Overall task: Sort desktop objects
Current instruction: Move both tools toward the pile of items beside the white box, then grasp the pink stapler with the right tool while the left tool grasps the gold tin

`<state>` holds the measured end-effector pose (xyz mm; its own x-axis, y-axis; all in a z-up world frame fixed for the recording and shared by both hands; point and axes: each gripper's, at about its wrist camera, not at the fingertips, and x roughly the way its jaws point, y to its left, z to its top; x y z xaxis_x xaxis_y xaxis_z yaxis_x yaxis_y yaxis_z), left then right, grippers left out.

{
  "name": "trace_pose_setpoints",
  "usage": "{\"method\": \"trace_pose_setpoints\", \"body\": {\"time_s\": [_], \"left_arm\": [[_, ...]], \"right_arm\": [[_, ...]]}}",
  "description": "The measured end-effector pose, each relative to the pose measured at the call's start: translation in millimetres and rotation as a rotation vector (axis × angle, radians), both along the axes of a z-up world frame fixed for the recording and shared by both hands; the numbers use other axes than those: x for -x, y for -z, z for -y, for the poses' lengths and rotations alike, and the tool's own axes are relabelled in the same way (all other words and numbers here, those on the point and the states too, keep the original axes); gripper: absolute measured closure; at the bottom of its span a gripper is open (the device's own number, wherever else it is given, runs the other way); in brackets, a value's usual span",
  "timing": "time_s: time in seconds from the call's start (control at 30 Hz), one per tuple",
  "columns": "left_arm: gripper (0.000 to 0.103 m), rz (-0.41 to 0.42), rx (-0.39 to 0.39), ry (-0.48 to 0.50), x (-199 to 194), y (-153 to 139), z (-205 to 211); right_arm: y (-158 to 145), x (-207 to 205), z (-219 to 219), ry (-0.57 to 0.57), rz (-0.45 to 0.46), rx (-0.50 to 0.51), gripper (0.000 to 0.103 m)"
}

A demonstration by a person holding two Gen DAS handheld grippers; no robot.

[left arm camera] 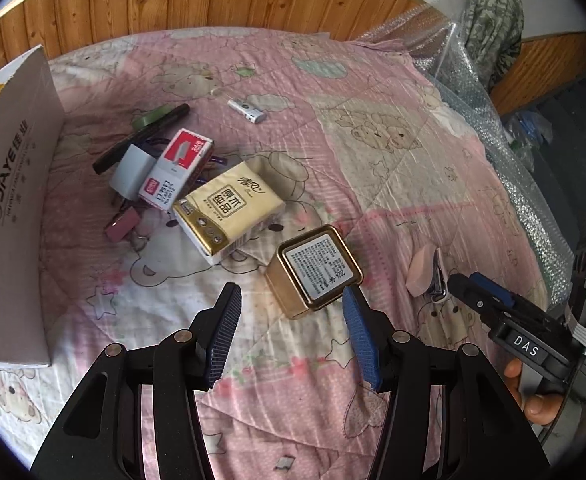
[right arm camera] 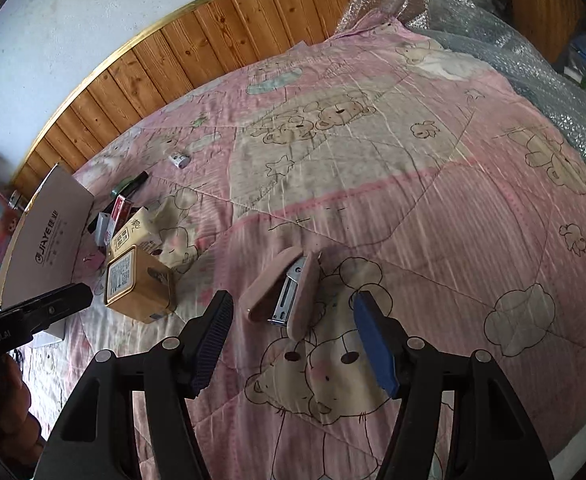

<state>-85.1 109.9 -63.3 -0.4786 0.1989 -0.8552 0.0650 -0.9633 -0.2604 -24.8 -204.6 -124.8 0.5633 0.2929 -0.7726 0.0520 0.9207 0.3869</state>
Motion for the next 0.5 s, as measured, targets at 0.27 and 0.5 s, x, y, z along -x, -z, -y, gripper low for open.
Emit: {"method": "trace_pose_setpoints", "body": {"time_s": [0.27, 0.5], "left_arm": [[0.043, 0.018, -0.008, -0.038, 25, 10, -16], [0.034, 0.041, 0.019, -0.089, 41, 26, -25]], "right_arm": [[26, -26, -13, -0.045, -0.059, -0.032, 0.038], [26, -32, -31, -0.089, -0.013, 0.101, 0.030]]}}
